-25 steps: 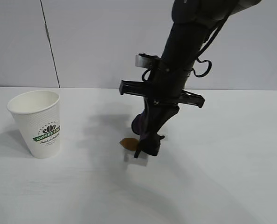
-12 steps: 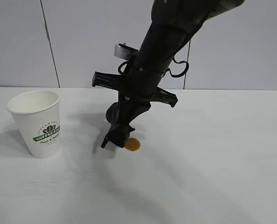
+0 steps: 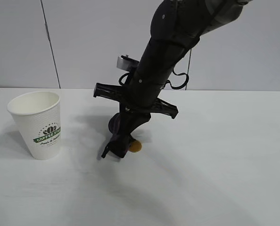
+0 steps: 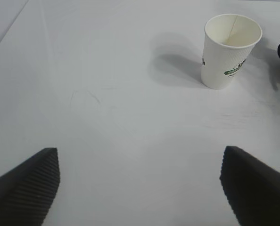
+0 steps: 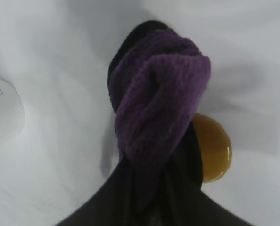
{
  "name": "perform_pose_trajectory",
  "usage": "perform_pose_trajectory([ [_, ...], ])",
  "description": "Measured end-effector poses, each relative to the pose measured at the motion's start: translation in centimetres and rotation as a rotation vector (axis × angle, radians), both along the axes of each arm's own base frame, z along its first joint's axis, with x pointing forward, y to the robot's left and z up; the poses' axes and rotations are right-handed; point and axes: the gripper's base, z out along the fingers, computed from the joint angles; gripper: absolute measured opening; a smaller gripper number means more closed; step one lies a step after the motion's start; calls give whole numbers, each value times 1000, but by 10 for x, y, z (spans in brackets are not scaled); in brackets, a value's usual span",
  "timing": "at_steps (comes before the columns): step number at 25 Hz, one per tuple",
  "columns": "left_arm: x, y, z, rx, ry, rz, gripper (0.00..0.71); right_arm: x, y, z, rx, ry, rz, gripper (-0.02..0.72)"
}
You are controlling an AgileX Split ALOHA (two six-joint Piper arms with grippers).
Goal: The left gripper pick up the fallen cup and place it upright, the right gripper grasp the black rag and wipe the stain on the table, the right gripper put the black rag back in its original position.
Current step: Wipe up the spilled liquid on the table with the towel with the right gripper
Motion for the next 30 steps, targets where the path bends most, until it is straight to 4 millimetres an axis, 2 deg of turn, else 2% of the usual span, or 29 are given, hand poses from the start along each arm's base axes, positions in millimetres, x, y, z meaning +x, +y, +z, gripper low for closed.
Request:
perform_pose_trajectory([
  [16, 0, 0, 0, 0, 0, 0, 663, -4, -9, -3, -83, 46, 54, 74],
  [25, 0, 0, 0, 0, 0, 0, 663, 1, -31, -5, -130, 97, 43, 74],
  [30, 0, 0, 0, 0, 0, 0, 663, 9, -50, -2, -149, 130, 18, 74],
])
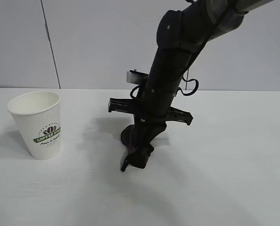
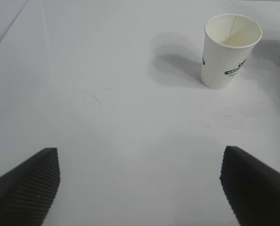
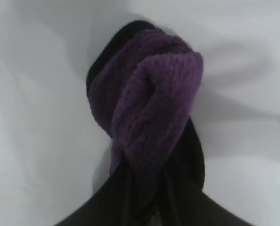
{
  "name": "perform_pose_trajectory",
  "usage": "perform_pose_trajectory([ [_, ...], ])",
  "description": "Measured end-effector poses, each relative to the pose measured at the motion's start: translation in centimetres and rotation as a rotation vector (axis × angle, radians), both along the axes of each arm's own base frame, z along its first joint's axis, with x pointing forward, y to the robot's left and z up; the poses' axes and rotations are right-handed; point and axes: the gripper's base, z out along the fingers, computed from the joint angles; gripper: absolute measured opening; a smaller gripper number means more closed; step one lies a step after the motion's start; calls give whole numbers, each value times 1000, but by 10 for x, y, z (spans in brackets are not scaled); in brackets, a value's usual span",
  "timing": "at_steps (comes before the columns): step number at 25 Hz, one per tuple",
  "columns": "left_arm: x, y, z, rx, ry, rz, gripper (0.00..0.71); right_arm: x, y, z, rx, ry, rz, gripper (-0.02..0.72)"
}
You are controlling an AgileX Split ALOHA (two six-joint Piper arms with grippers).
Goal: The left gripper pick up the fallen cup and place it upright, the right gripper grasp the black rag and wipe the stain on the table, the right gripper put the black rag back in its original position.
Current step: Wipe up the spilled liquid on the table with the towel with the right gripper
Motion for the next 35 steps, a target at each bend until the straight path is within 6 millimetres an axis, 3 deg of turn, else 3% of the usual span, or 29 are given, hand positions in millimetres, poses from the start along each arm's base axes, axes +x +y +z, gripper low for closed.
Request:
perform_pose_trajectory([
  [6, 0, 0, 0, 0, 0, 0, 663, 18, -13, 28, -35, -34, 11, 74],
  [12, 0, 0, 0, 0, 0, 0, 663, 23, -4, 44, 36, -57, -7, 74],
  [16, 0, 0, 0, 0, 0, 0, 663, 21, 17, 47, 105, -108, -9, 74],
  [20, 0, 0, 0, 0, 0, 0, 663, 15, 44, 43, 140, -143, 9, 74],
  [26, 0, 0, 0, 0, 0, 0, 663, 1, 75, 23, 142, -122, 58, 74],
  [35, 0, 0, 0, 0, 0, 0, 663, 1, 74, 14, 72, -130, 61, 74],
])
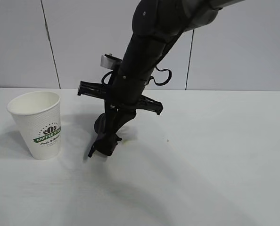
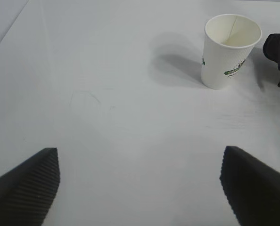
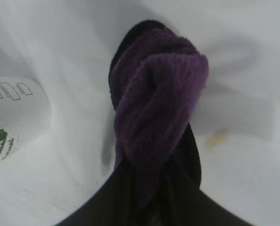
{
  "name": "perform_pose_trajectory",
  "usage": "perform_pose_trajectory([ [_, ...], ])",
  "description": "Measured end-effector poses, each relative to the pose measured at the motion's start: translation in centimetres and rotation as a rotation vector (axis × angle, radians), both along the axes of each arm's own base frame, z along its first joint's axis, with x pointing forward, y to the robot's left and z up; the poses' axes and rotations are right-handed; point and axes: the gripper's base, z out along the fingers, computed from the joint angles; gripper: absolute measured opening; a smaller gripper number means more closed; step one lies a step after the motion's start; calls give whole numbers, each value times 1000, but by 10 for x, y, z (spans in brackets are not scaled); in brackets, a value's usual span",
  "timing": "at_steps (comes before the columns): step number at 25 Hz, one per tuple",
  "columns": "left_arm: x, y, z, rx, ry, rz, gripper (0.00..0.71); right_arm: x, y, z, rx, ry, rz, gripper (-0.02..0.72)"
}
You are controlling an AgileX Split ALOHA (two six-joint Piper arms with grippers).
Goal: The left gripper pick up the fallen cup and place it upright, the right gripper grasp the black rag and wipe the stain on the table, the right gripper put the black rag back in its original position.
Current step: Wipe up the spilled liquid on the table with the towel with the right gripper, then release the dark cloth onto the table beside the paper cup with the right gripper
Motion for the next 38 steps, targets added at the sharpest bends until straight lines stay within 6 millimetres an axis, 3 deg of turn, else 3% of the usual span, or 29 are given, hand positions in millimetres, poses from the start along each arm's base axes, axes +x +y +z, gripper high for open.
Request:
perform_pose_trajectory([
  [21, 0, 0, 0, 0, 0, 0, 663, -4, -20, -8, -247, 34, 78, 74],
  [31, 0, 0, 0, 0, 0, 0, 663, 7, -69, 8, -324, 123, 5, 74],
  [38, 0, 0, 0, 0, 0, 0, 663, 7, -64, 8, -245, 147, -21, 74],
])
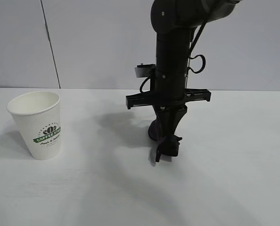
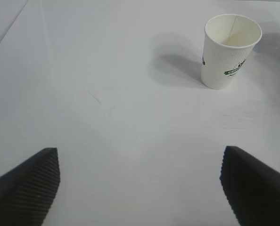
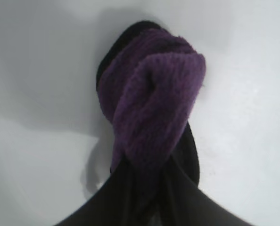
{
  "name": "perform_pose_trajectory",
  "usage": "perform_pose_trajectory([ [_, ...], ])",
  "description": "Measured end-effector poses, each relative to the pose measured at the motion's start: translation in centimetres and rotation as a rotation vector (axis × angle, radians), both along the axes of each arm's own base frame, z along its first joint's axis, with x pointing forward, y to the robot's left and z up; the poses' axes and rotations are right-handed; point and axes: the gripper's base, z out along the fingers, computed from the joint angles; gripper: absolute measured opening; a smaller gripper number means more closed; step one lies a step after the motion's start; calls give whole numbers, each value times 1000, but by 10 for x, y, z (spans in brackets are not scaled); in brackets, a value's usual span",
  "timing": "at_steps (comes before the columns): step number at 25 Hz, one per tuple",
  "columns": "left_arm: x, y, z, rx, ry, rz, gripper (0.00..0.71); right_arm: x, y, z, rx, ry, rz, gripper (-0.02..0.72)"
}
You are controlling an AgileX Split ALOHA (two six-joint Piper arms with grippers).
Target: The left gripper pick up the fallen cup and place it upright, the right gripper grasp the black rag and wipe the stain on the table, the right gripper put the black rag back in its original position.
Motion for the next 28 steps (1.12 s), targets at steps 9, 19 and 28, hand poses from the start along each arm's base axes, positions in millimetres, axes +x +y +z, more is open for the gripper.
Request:
perform_pose_trajectory([
  [9, 0, 0, 0, 0, 0, 0, 663, 1, 4, 0, 44, -15, -3, 216],
  [19, 0, 0, 0, 0, 0, 0, 663, 0, 4, 0, 39, 3, 3, 580],
  [28, 0, 0, 0, 0, 0, 0, 663, -14, -3, 75, 89, -99, 18, 580],
])
